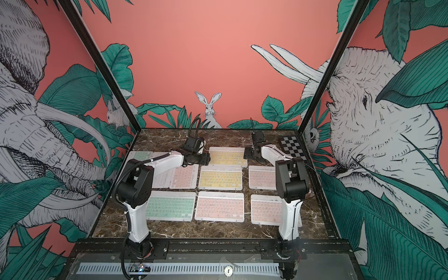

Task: Stack the numeric keypads
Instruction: Move the numeric keypad to the center of the board.

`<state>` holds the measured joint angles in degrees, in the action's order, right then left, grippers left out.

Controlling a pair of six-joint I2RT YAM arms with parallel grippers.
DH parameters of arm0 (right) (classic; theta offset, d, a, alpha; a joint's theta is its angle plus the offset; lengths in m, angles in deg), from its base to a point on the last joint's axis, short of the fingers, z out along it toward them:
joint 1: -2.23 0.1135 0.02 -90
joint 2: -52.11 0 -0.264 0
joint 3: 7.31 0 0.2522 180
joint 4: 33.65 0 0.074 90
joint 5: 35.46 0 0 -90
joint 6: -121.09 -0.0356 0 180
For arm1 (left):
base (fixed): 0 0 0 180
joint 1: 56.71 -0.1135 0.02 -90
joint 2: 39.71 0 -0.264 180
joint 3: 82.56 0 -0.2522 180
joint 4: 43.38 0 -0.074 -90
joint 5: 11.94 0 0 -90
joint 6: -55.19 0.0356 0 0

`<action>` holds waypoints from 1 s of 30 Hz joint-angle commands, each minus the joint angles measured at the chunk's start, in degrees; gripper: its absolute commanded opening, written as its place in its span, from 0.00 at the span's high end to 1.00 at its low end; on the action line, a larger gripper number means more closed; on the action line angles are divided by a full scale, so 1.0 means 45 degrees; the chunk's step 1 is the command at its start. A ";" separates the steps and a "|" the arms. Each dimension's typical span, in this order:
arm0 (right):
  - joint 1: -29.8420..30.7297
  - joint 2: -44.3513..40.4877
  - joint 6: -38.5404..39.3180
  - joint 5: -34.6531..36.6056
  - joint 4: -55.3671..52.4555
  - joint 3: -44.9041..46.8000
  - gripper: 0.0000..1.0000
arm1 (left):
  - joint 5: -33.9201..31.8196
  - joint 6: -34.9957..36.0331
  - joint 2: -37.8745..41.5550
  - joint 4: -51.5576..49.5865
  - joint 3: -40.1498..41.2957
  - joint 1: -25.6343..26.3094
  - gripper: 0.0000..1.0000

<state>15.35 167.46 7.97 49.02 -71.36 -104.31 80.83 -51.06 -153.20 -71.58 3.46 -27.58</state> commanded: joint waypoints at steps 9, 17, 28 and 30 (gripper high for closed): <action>0.0516 0.0698 -0.0171 -0.0452 0.0418 -0.0123 0.26 | 0.0111 -0.0001 -0.0919 -0.1037 -0.1320 0.0051 0.30; 0.0986 0.1050 -0.0360 -0.0609 0.0476 -0.0443 0.27 | 0.0056 -0.0158 -0.1368 -0.1259 -0.1814 0.0052 0.30; 0.1526 0.1743 -0.0786 -0.0994 0.0600 -0.1118 0.27 | 0.0109 -0.0441 -0.2240 -0.1447 -0.2700 0.0051 0.31; 0.1575 0.1851 -0.0850 -0.1048 0.0594 -0.1260 0.27 | 0.0078 -0.0451 -0.2441 -0.1591 -0.2928 0.0061 0.30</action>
<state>21.50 173.89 5.55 46.25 -69.85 -108.99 81.53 -52.04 -163.39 -76.67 -7.87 -27.54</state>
